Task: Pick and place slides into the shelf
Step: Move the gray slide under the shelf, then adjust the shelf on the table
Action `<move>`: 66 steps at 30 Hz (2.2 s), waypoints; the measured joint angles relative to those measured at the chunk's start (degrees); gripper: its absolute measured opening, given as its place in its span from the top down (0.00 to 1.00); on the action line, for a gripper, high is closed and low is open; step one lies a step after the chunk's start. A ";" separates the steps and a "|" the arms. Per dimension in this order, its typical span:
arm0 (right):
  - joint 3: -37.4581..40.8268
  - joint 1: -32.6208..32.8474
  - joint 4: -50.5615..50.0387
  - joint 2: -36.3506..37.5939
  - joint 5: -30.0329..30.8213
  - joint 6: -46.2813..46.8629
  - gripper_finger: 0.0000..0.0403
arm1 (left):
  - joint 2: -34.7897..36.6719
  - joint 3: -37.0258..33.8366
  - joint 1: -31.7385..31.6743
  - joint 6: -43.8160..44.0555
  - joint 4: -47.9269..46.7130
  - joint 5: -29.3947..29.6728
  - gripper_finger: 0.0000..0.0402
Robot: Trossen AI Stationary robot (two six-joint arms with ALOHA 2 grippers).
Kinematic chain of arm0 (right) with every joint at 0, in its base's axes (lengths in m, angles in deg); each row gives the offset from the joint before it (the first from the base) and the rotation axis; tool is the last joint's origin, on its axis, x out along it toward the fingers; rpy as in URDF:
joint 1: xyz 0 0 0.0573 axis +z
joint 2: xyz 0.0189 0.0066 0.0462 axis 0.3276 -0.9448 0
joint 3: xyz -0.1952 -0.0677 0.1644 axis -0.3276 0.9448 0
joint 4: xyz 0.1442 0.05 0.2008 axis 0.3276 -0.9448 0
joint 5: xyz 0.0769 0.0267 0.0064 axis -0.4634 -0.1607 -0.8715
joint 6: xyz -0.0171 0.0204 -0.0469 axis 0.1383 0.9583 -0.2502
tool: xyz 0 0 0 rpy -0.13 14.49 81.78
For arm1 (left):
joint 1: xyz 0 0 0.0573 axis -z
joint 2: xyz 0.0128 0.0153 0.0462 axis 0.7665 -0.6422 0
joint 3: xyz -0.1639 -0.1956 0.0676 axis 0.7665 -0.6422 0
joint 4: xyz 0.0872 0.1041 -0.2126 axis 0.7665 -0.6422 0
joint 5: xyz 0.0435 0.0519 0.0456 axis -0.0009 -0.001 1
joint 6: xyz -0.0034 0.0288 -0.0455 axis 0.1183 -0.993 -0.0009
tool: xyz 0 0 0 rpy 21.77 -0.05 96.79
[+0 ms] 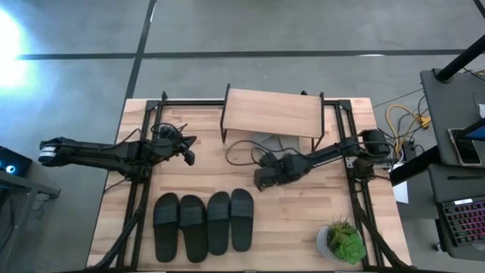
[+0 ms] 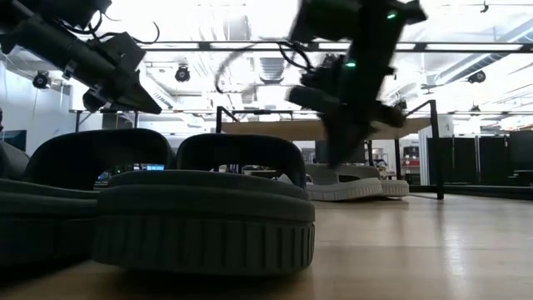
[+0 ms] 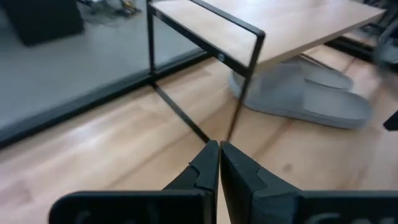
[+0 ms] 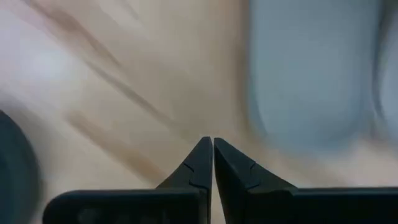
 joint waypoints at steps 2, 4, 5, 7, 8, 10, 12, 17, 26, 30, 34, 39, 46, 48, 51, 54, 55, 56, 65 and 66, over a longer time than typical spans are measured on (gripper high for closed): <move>0.05 0.98 -4.01 0.26 -2.44 5.51 0.98 | 0.35 0.00 0.00 2.21 0.06 -1.37 1.00; 0.05 1.79 -6.01 0.51 -2.41 9.83 0.98 | 0.51 0.00 0.00 3.40 0.04 -1.86 1.00; 0.08 1.81 -6.62 0.56 -2.42 11.71 0.98 | 0.51 0.00 0.00 3.45 0.06 -1.89 1.00; 0.27 0.87 -8.31 0.38 -3.69 15.98 0.98 | 0.51 0.00 0.00 3.52 0.08 -1.88 1.00; 0.47 0.01 -9.34 0.29 -5.08 18.18 0.98 | 0.51 0.00 0.00 3.57 0.09 -1.87 1.00; 0.95 -1.71 -10.36 0.25 -7.19 20.93 0.98 | 0.52 0.00 0.00 4.80 0.06 -1.89 1.00; 1.03 -2.82 -10.70 0.25 -6.61 21.84 0.98 | 0.53 0.00 0.00 6.79 0.12 -1.89 1.00; 1.06 -4.34 -10.84 0.13 -5.66 21.34 0.98 | 0.19 0.00 0.00 7.41 0.10 -1.88 1.00; 1.16 -3.73 -9.51 -3.82 -3.10 18.39 0.98 | 0.36 0.00 0.00 4.77 0.30 -1.87 1.00; 1.14 -2.64 -9.61 -5.02 -0.81 19.34 0.98 | 0.23 0.00 0.01 4.54 0.10 -1.87 1.00; 1.14 -2.39 -9.22 -5.82 0.82 19.60 0.98 | 0.12 0.00 0.00 4.44 -0.02 -1.84 1.00; 1.14 -2.62 -6.36 -6.52 3.59 17.39 0.98 | 0.01 0.00 0.00 3.93 0.03 -1.84 1.00; 1.10 -5.51 -0.03 -6.97 6.35 11.94 0.98 | 0.01 0.00 0.00 0.07 0.06 -1.82 1.00; 1.14 -6.28 -0.64 -7.36 8.12 11.21 0.98 | -0.01 0.00 0.00 0.08 0.08 -1.82 1.00; 1.14 -7.35 -0.51 -7.37 10.68 10.43 0.98 | -0.01 0.00 0.00 0.11 0.23 -1.93 1.00; 1.02 -8.14 -0.56 -7.37 12.25 10.16 0.98 | 0.07 0.00 0.00 0.14 0.42 -2.46 1.00; 0.82 -8.20 -0.49 -7.37 12.82 9.68 0.98 | 0.03 0.00 0.00 0.14 0.62 -2.77 1.00; 0.47 -8.20 -0.45 -7.37 13.08 9.18 0.98 | 0.01 0.00 0.00 0.14 0.67 -3.26 1.00; -4.49 -2.39 -3.95 -4.50 9.61 5.97 0.98 | -1.07 0.02 0.07 0.35 1.62 -3.90 1.00; -4.88 -1.26 -5.23 -3.74 9.59 6.12 0.98 | -1.26 0.02 0.07 0.50 1.65 -3.99 1.00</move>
